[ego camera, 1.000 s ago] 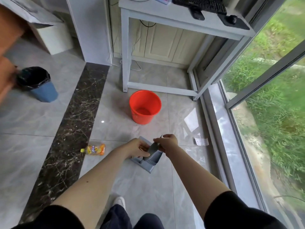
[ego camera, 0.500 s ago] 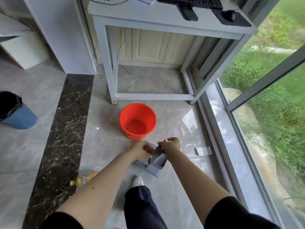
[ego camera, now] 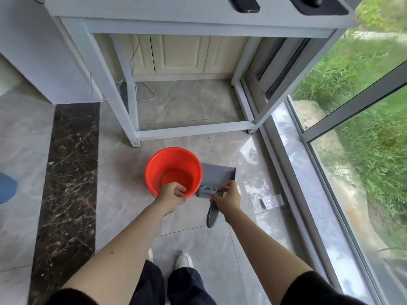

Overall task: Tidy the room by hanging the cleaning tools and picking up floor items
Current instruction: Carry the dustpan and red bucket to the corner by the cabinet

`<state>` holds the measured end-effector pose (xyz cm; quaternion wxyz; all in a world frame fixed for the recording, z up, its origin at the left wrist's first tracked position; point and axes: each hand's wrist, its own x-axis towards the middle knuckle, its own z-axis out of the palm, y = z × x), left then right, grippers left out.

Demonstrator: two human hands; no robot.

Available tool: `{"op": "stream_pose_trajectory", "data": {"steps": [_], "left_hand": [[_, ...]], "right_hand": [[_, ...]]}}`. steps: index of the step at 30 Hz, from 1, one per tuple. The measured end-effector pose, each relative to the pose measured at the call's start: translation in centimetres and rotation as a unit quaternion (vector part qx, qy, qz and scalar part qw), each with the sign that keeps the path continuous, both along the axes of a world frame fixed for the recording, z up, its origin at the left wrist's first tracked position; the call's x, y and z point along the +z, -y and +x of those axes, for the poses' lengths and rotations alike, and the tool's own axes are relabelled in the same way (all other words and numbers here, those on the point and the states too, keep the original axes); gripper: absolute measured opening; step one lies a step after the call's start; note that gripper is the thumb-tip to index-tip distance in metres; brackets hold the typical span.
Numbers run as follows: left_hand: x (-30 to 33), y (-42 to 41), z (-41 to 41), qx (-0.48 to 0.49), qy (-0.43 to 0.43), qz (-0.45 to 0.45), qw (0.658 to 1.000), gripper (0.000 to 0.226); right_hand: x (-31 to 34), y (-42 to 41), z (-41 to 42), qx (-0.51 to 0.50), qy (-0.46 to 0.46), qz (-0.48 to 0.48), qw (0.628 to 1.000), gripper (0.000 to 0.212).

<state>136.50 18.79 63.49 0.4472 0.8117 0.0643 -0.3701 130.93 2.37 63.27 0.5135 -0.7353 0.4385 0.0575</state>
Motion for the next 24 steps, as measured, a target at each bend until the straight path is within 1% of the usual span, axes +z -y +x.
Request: {"op": "stream_pose_trajectory", "data": {"steps": [3,6,7,11,14,18,21,24], "left_hand": [[-2.3,-0.1,2.3,0.006,0.019,0.014,1.0,0.025],[-5.9,-0.3,4.6,-0.004,0.02,0.022,1.0,0.022],[-6.4,-0.3,4.8,0.0,0.018,0.018,1.0,0.022],[-12.5,-1.0,7.0,0.009,-0.009,0.014,1.0,0.013],[-17.0,-1.8,7.3,0.018,-0.021,0.017,0.999,0.014],[-22.3,-3.5,7.6,0.05,-0.042,0.025,0.998,0.02],[-25.9,-5.3,8.0,0.08,-0.051,0.045,0.995,0.022],[-29.6,-7.1,8.3,0.125,-0.044,0.089,0.987,0.024]], "right_hand": [[-1.8,-0.6,1.2,0.014,0.016,-0.026,0.999,0.037],[-4.2,-1.6,3.0,0.013,0.038,-0.047,0.998,0.034],[-3.9,-1.9,3.4,0.018,0.046,-0.042,0.998,0.033],[-6.8,-4.1,7.0,0.004,0.091,-0.007,0.996,0.03],[-9.7,-5.7,8.2,-0.041,0.115,-0.007,0.993,0.03],[-14.5,-7.6,7.3,-0.124,0.107,0.006,0.986,0.04],[-18.1,-8.4,7.0,-0.159,0.097,0.013,0.983,0.038],[-21.8,-9.0,7.4,-0.222,0.099,0.069,0.968,0.042]]}}
